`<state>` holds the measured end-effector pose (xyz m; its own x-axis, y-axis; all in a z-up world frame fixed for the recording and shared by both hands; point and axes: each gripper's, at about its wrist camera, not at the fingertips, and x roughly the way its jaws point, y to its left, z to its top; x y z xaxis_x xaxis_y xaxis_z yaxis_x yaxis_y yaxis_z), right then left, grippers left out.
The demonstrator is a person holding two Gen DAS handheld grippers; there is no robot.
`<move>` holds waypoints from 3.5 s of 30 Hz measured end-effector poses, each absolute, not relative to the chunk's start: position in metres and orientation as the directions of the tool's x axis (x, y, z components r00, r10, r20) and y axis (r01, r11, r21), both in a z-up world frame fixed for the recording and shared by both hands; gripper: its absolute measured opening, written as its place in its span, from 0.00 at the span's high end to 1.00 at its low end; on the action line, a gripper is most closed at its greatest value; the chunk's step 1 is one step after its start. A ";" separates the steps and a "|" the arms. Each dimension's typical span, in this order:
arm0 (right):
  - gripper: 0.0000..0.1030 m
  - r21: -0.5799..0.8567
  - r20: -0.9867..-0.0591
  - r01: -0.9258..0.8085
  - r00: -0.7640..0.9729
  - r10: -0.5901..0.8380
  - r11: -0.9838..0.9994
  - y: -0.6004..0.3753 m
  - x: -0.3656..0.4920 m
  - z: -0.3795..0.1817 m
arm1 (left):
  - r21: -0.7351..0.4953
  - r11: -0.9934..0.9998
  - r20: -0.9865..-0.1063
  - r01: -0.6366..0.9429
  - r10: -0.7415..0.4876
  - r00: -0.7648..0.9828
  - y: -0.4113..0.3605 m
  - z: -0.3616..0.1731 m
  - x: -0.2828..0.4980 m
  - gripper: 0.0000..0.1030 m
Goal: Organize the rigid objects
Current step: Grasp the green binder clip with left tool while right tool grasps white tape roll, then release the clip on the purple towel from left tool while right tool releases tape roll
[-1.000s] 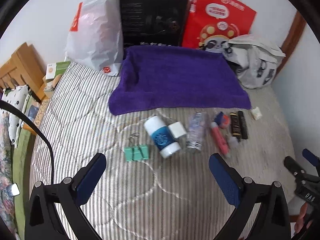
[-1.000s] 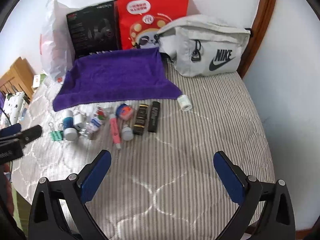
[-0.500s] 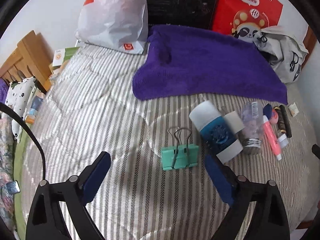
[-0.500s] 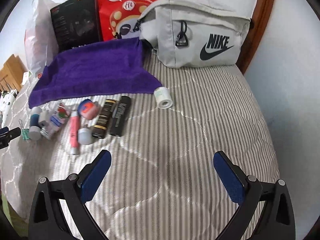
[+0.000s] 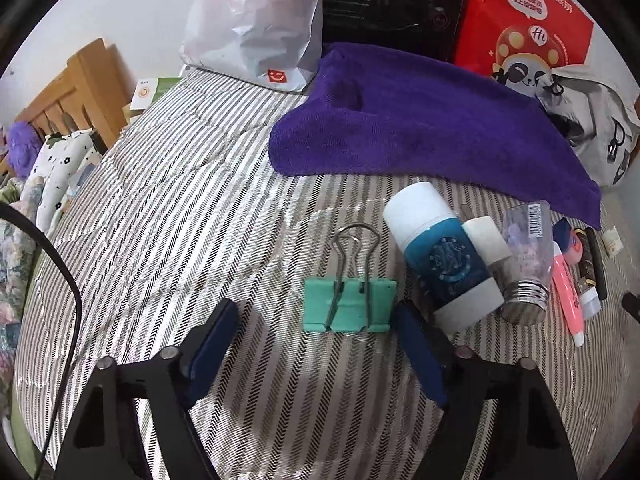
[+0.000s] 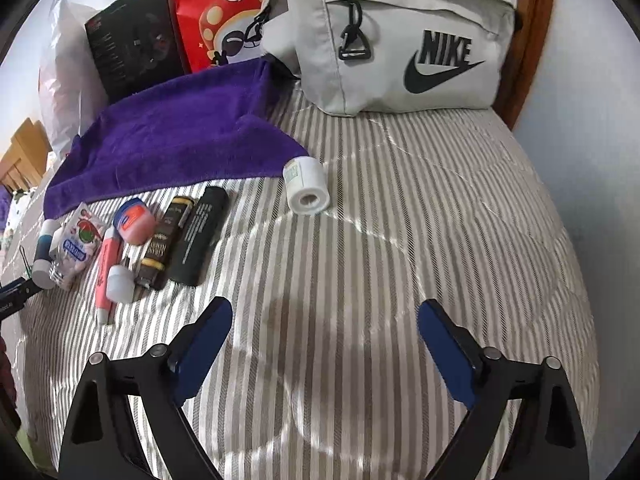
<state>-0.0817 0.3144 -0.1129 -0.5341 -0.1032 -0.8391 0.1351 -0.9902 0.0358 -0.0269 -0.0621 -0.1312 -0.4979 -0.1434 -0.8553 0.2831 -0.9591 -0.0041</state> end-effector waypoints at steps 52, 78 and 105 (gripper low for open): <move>0.71 0.220 -0.765 0.253 -0.555 -0.328 -0.942 0.258 -0.121 -0.060 | -0.156 -0.986 -0.735 0.054 0.079 -0.673 -0.069 -0.046 -0.058 0.62; 0.71 0.150 -0.834 0.442 -0.423 -0.353 -0.884 0.135 -0.315 -0.085 | -0.202 -0.974 -0.811 -0.106 0.227 -0.539 -0.032 -0.081 -0.286 0.62; 0.64 0.028 -0.877 0.557 -0.385 -0.288 -0.830 0.126 -0.335 -0.120 | -0.070 -0.983 -0.877 -0.172 0.143 -0.459 -0.032 -0.112 -0.283 0.44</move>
<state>-0.3345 0.1264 -0.1200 -0.3854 -0.2880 -0.8766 0.5567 -0.8302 0.0280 -0.2827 -0.0321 -0.1125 -0.4588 0.1429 -0.8770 -0.1715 -0.9827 -0.0703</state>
